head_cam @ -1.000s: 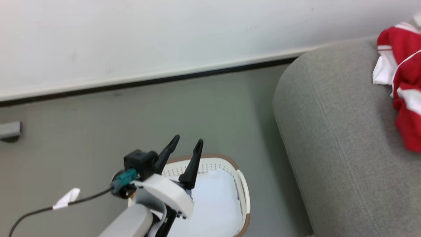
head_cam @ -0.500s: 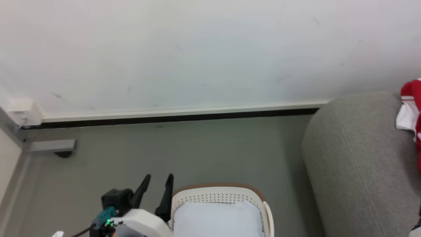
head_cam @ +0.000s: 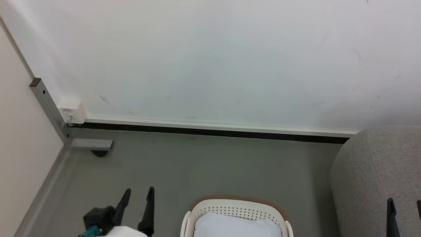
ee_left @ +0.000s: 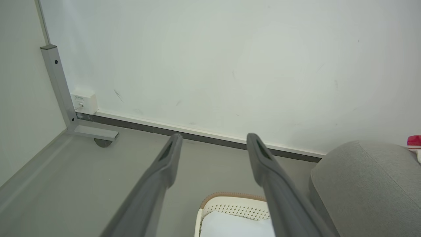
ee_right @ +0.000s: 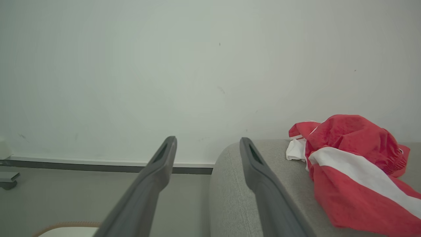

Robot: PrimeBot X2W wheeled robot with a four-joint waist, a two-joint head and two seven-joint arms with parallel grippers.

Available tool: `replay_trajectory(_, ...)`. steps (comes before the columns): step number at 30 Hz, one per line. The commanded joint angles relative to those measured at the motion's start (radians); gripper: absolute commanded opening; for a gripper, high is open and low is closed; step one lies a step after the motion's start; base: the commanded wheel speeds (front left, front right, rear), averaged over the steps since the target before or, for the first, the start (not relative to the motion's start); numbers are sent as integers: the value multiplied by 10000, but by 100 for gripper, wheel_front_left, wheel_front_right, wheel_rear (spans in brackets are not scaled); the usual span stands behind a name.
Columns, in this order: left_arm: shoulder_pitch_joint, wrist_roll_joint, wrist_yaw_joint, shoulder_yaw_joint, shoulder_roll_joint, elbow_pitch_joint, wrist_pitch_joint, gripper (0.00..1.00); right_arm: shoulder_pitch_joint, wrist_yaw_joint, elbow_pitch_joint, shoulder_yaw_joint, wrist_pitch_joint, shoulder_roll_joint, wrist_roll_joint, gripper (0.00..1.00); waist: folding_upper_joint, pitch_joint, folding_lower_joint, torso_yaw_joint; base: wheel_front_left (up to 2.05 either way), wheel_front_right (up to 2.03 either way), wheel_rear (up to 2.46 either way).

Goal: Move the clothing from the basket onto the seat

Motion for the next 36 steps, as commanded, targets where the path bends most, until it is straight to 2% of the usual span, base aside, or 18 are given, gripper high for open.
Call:
replay_trajectory(1, 171, 202, -143, 129, -70, 17, -2, 100, 218, -26, -34, 51, -27, 33, -96, 100, 0, -19, 2, -37, 0, 0, 0)
replay_trajectory(6, 399, 753, -754, 773, -448, 219, -3, 100, 418, -26, 28, 414, -30, 40, 229, 100, 0, -35, 2, -290, 0, 0, 0)
replay_trajectory(17, 516, 1704, -1608, 1786, -1114, 626, -3, 100, 467, -26, 141, 601, -31, 42, 371, 100, 0, -121, 2, -734, 0, 0, 0)
replay_trajectory(25, 504, 2132, -1936, 2177, -1392, 833, -4, 100, 508, -26, 197, 653, -31, 43, 383, 100, 0, -190, 2, -951, 0, 0, 0)
replay_trajectory(36, 549, 2460, -2162, 2415, -1568, 987, -4, 100, 545, -26, 262, 649, -32, 43, 203, 100, 0, -180, 2, -1101, 0, 0, 0)
